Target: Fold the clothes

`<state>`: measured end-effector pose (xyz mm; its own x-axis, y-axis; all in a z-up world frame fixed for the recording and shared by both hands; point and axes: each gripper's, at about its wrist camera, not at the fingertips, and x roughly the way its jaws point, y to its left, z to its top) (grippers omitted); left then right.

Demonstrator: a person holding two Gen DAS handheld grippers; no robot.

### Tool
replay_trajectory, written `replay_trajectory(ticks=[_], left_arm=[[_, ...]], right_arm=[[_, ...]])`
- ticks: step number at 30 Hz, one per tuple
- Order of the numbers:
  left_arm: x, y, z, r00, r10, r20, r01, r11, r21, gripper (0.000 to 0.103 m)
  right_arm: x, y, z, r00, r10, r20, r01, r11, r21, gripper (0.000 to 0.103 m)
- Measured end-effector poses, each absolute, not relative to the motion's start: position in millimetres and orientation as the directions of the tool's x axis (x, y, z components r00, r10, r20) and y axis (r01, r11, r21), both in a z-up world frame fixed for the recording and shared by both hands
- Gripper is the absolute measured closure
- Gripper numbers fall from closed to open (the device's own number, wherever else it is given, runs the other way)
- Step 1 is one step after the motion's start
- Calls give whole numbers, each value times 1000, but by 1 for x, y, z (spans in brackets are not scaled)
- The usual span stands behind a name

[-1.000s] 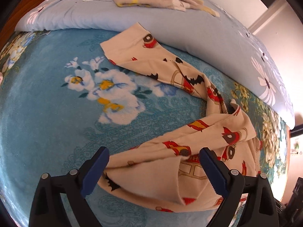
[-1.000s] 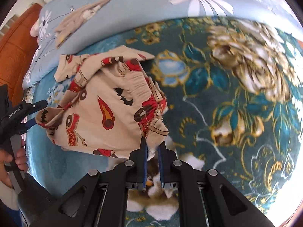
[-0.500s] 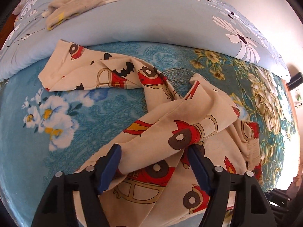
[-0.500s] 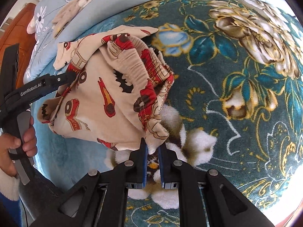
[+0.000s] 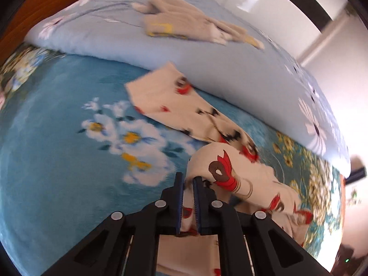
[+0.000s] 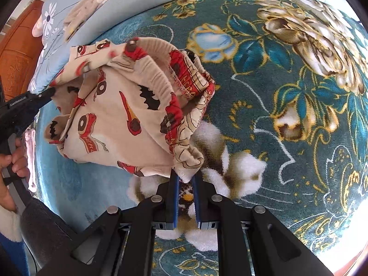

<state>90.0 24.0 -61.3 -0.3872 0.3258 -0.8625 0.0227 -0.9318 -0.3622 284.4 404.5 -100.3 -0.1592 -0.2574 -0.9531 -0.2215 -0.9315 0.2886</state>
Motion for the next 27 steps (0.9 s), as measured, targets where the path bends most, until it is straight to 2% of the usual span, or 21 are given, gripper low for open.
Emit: replay_trajectory(ticks=[6, 16, 18, 19, 22, 24, 26, 27], left_arm=[[110, -138, -55, -484, 225, -846, 425, -785, -451, 97], [138, -221, -87, -487, 247, -838, 622, -575, -531, 100], [134, -212, -88, -470, 242, -849, 597, -622, -507, 99], [129, -203, -87, -458, 236, -857, 569, -663, -487, 95], [116, -174, -84, -424, 214, -880, 475, -775, -417, 95], [107, -155, -82, -402, 196, -894, 404, -839, -365, 90], [98, -136, -81, -383, 175, -907, 327, -893, -310, 70], [93, -127, -80, -374, 163, -913, 287, -916, -281, 65]], right_arm=[[286, 394, -106, -134, -264, -955, -208, -935, 287, 91], [292, 384, -92, -123, -261, -958, -173, -944, 279, 91], [289, 390, -75, -161, -256, -953, -160, -946, 281, 91], [286, 396, -67, -190, -248, -950, -153, -948, 278, 91], [269, 412, -47, -272, -223, -936, -145, -952, 269, 90], [252, 418, -44, -300, -218, -929, -161, -948, 275, 89], [235, 415, -44, -316, -206, -926, -172, -948, 269, 75], [228, 413, -44, -324, -195, -926, -175, -949, 261, 64]])
